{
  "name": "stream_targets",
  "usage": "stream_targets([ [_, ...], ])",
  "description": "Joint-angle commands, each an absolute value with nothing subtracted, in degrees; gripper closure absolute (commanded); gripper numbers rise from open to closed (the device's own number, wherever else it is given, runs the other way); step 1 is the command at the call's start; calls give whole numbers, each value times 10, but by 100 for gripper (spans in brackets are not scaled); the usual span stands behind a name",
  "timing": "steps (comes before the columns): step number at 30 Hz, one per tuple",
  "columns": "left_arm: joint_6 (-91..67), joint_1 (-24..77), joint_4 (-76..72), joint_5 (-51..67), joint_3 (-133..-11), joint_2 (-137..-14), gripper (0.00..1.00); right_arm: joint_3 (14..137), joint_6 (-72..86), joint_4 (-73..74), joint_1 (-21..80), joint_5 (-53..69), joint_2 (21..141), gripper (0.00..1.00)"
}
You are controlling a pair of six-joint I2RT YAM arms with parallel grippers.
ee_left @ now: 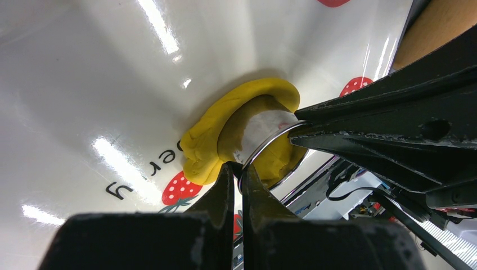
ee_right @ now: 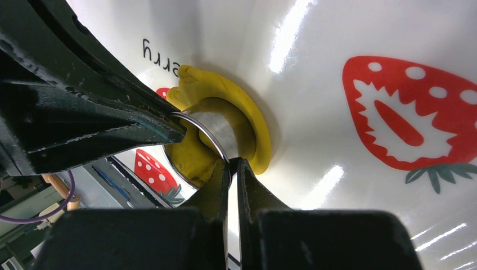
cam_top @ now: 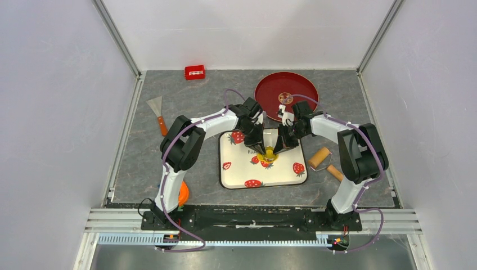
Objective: Roll out the dumpling wrappers from the dough
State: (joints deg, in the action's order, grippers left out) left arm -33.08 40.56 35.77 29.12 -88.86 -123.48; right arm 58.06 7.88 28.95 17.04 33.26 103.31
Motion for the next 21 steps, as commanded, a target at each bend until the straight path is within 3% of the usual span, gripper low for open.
stream_targets([
  [1, -308, 419, 410, 198, -838, -1318, 98, 518, 18, 298, 223, 187, 1126, 100],
  [21, -302, 418, 411, 187, -837, -1309, 98, 518, 17, 295, 224, 183, 1123, 100],
])
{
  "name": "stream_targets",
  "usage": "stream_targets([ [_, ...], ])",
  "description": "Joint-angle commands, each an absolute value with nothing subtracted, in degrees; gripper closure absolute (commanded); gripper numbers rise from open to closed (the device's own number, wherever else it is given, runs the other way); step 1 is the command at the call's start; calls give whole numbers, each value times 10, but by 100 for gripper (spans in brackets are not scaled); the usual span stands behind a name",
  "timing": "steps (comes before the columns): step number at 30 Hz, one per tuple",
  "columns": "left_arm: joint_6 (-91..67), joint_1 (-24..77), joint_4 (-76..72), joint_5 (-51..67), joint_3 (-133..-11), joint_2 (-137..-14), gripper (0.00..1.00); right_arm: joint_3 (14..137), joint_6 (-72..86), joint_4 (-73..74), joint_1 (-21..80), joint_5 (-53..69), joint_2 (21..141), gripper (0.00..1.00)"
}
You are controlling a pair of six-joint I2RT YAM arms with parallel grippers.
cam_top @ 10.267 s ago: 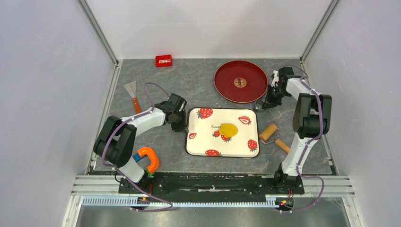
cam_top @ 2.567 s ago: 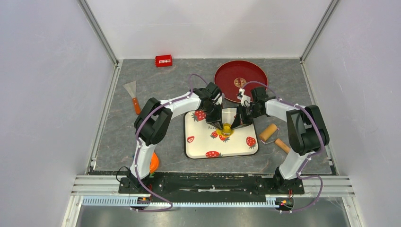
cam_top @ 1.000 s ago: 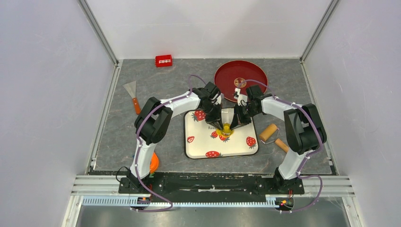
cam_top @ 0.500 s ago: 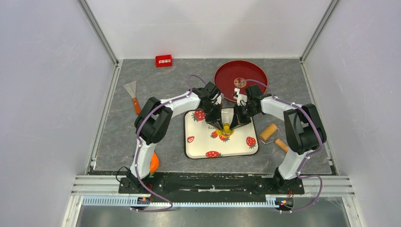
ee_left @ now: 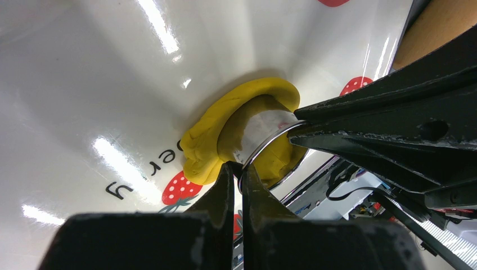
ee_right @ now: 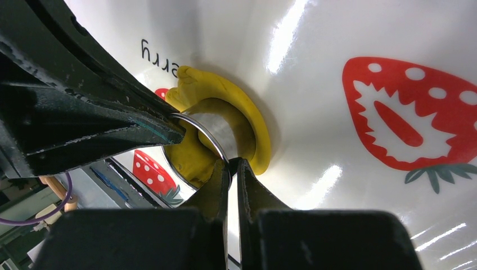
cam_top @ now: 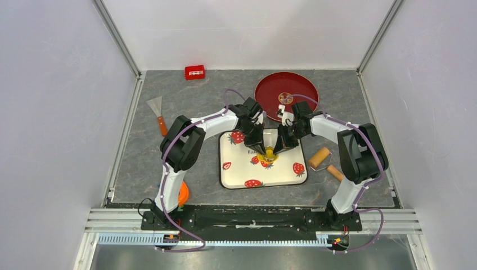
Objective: Roll out the dumpling wrappers from the dough
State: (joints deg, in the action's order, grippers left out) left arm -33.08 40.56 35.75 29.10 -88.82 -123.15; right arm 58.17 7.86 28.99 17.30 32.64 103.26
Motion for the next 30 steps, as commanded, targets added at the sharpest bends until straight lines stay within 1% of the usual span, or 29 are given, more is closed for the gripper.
stream_targets([
  [1, -301, 418, 414, 185, -838, -1308, 98, 518, 17, 295, 224, 182, 1122, 100],
  [4, -298, 418, 415, 184, -839, -1307, 98, 521, 16, 296, 224, 178, 1120, 100],
  [12, -290, 418, 426, 165, -854, -1290, 97, 553, 5, 319, 223, 187, 1097, 91],
  [20, -285, 418, 446, 150, -883, -1262, 80, 623, 7, 362, 222, 205, 1072, 87],
  [24, -284, 417, 458, 135, -898, -1248, 75, 650, 8, 377, 222, 211, 1066, 84],
  [30, -283, 417, 460, 132, -904, -1235, 71, 684, 12, 399, 222, 230, 1060, 77],
])
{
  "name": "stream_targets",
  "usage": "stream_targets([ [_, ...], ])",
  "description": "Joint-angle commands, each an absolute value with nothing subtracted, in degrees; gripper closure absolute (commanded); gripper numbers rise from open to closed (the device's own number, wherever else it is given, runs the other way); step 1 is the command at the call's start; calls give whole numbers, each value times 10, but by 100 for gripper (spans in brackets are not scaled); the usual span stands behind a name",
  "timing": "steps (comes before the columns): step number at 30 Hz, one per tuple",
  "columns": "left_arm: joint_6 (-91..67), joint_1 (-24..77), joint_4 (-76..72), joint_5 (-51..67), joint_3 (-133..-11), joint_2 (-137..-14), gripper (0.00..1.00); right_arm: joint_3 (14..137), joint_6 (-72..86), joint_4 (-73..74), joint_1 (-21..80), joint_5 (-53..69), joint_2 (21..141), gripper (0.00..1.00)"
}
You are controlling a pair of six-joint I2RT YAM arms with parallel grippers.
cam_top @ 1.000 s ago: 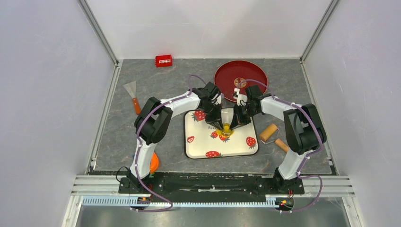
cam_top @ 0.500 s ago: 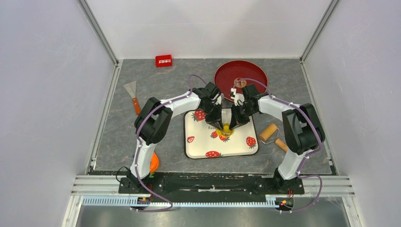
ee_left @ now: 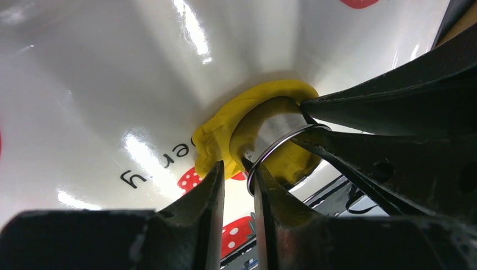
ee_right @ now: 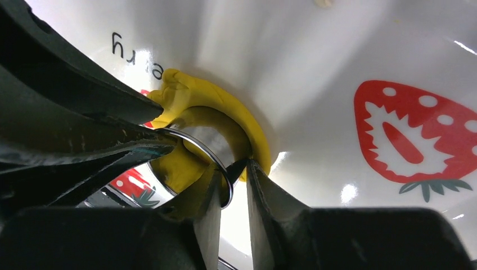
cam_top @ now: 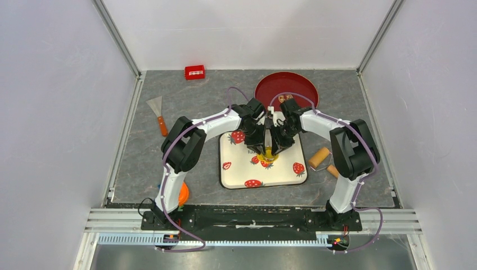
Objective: Roll out the dumpling wrappers from the dough
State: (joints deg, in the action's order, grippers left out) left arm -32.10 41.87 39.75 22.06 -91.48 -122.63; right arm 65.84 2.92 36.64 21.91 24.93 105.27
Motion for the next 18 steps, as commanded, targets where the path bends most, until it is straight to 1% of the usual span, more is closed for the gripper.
stream_targets([
  [1, -283, 417, 460, 132, -905, -1232, 70, 689, 14, 400, 222, 231, 1058, 76],
  [4, -284, 417, 460, 134, -911, -1220, 67, 704, 19, 408, 222, 236, 1052, 75],
  [7, -284, 416, 460, 143, -921, -1212, 65, 718, 23, 414, 221, 240, 1048, 69],
  [11, -287, 416, 460, 153, -940, -1202, 63, 728, 28, 417, 221, 241, 1045, 66],
  [18, -290, 415, 457, 174, -962, -1192, 60, 719, 26, 420, 221, 241, 1044, 66],
])
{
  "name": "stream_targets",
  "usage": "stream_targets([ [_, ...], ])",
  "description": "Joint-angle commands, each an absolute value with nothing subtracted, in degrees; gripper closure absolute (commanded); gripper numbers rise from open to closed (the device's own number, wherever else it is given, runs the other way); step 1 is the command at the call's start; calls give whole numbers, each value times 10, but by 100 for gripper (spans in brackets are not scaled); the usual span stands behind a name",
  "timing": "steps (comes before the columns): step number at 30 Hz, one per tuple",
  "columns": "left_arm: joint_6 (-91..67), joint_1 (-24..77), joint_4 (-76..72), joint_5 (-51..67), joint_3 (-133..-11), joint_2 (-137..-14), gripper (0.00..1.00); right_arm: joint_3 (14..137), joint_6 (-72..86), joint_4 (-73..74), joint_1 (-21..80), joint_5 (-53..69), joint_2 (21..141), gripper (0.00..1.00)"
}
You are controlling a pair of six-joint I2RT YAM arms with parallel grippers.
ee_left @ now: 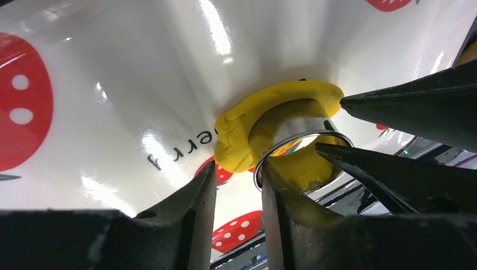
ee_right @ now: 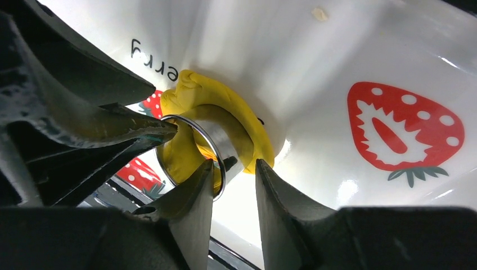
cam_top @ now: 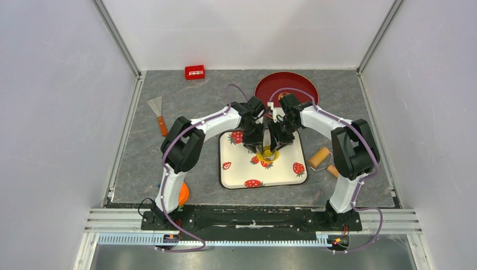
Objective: Roll out the dumpling wrappers from the dough
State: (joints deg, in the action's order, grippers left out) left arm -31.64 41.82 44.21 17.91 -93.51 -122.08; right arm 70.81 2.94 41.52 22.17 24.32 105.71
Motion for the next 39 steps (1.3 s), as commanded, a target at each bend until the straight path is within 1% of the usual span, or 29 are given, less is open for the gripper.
stream_targets([
  [1, -290, 415, 453, 178, -961, -1190, 60, 718, 26, 420, 220, 239, 1043, 65],
  [7, -302, 414, 411, 229, -946, -1179, 59, 716, 26, 420, 216, 240, 1037, 65],
  [12, -302, 414, 408, 238, -940, -1185, 59, 718, 32, 417, 208, 263, 1030, 65],
  [17, -302, 415, 405, 248, -932, -1198, 62, 707, 38, 411, 197, 286, 1025, 65],
  [23, -303, 415, 401, 242, -925, -1203, 67, 681, 40, 397, 186, 304, 1020, 70],
  [26, -304, 415, 400, 242, -925, -1205, 71, 672, 43, 393, 185, 309, 1017, 75],
  [30, -304, 415, 400, 246, -925, -1211, 81, 663, 42, 388, 185, 314, 1020, 85],
  [34, -303, 415, 400, 247, -924, -1215, 98, 656, 40, 385, 185, 315, 1024, 97],
  [35, -303, 415, 400, 248, -923, -1217, 98, 654, 41, 385, 185, 316, 1025, 100],
  [39, -301, 415, 400, 250, -919, -1225, 98, 648, 40, 385, 185, 307, 1028, 100],
])
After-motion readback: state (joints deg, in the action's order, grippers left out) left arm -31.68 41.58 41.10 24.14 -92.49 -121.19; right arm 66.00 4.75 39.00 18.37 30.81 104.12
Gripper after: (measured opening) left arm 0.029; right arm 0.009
